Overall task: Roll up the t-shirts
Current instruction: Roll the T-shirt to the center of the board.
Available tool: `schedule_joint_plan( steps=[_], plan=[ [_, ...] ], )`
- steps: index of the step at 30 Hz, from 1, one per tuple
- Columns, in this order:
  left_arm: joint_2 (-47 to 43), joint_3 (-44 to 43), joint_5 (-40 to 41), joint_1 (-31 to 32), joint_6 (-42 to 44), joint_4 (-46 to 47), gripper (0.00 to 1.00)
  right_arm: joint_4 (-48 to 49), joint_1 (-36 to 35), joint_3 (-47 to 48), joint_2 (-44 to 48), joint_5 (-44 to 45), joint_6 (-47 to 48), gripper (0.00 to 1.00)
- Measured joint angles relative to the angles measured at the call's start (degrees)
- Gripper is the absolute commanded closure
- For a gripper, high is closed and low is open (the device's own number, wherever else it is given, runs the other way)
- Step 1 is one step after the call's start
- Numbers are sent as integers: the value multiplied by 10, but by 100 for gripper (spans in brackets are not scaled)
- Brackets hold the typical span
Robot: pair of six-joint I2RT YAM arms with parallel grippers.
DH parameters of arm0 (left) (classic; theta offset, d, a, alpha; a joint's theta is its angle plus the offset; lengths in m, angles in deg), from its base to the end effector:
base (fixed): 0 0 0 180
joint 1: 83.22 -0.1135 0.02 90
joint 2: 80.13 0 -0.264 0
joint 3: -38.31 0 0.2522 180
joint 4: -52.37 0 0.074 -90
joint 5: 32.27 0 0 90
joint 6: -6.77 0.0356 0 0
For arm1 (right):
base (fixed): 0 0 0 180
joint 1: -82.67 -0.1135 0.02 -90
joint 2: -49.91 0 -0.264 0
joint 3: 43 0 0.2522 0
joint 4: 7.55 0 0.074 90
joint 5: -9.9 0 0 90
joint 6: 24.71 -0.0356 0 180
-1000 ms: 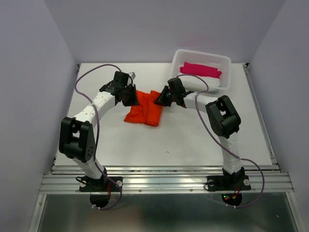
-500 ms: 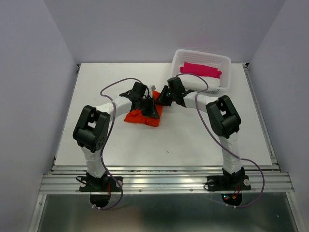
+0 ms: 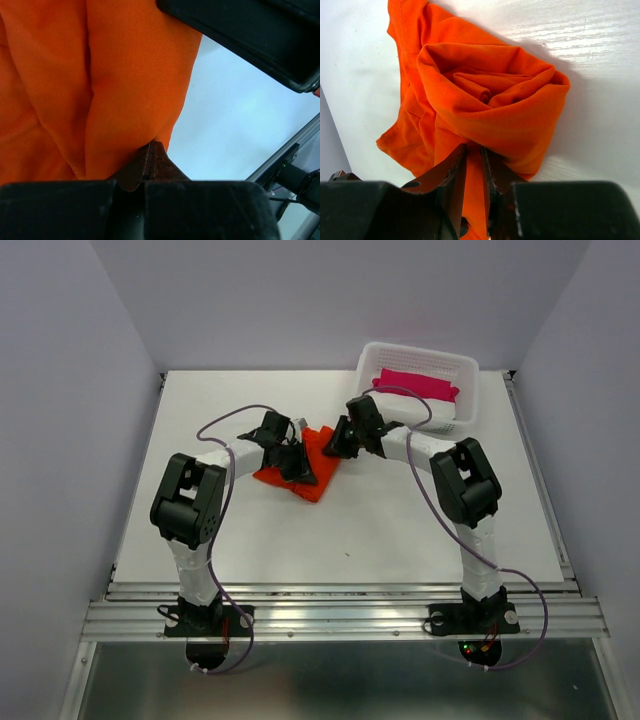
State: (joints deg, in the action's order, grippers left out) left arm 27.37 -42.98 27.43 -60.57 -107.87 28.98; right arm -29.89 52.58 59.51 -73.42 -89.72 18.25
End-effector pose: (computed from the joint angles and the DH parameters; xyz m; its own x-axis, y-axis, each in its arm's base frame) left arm 0.3563 -0.1681 0.1741 -0.9032 -0.0131 -0.4289 0.2835 0.7321 -0.6194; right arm 0.4127 0.2460 0.1698 -0.8423 0.3459 -0.4135 0.0244 0.7907 0.6117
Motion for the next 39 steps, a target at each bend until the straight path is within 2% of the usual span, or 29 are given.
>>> schedule_joint_plan(
  steps=[10,17,25,32,39],
  plan=[
    [-11,-1,-8,-7,20,-10,100,-42,0,45,-1,10,36,74],
    [-14,-28,-9,-46,32,-16,100,-51,0,94,-10,29,46,74],
    [59,-68,-2,-65,33,0,100,-71,0,159,-80,63,53,76],
    [84,-67,-3,-73,30,8,100,-71,-3,155,-87,115,43,77],
    [64,-8,-16,-78,9,76,100,-65,-5,92,-45,171,20,78]
  ],
)
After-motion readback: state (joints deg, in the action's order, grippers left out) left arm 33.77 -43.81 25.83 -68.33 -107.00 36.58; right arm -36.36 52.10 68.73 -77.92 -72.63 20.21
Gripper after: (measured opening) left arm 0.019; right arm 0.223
